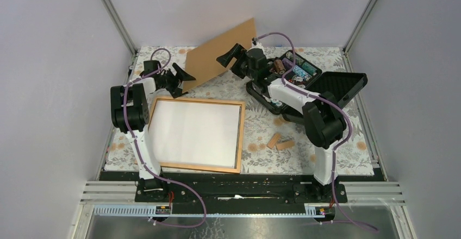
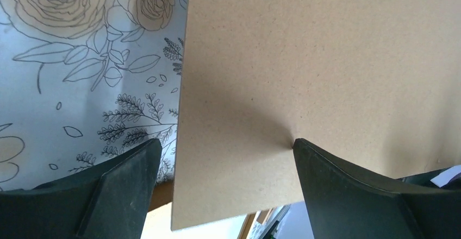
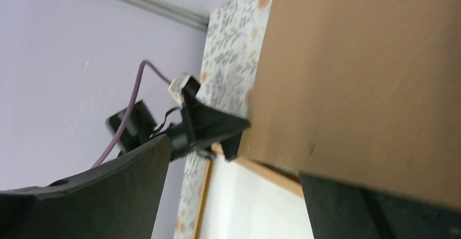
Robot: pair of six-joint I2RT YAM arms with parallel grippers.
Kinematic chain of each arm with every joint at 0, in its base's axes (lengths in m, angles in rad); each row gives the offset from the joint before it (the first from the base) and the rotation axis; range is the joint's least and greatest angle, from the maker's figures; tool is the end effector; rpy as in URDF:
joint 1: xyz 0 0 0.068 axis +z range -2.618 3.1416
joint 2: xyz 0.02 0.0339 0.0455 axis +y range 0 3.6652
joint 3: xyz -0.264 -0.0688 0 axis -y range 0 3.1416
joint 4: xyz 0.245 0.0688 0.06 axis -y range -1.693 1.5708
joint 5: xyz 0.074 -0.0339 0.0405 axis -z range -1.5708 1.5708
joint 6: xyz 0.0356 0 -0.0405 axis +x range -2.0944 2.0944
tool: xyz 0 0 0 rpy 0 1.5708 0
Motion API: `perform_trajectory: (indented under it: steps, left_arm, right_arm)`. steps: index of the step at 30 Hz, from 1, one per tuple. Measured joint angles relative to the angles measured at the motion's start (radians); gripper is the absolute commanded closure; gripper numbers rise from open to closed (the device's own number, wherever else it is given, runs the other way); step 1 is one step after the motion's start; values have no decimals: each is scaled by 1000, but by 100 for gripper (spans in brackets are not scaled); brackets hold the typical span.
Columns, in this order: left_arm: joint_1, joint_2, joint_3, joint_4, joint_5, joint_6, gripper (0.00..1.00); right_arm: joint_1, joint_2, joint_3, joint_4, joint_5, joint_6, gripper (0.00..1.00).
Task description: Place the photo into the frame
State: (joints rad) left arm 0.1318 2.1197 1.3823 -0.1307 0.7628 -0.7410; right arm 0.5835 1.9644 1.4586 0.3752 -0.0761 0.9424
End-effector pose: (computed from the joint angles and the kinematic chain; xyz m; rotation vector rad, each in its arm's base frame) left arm 0.4433 0.0340 0.1423 -0.7051 2.3592 -1.1998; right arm 0.3934 0.2630 0.2768 0.2697 1.8332 1.1736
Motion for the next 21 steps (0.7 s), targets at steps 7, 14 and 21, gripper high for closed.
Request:
perform_trajectory:
  steps: [7, 14, 21]
  left_arm:
    - [0, 0, -3, 1, 10, -13, 5]
    - [-2, 0, -3, -2, 10, -10, 5]
    - [-3, -40, -17, -41, -24, 21, 3]
  right_arm:
    - [18, 74, 81, 2, 126, -97, 38]
    - [34, 128, 81, 57, 277, -94, 92]
    - [59, 77, -52, 137, 381, 24, 100]
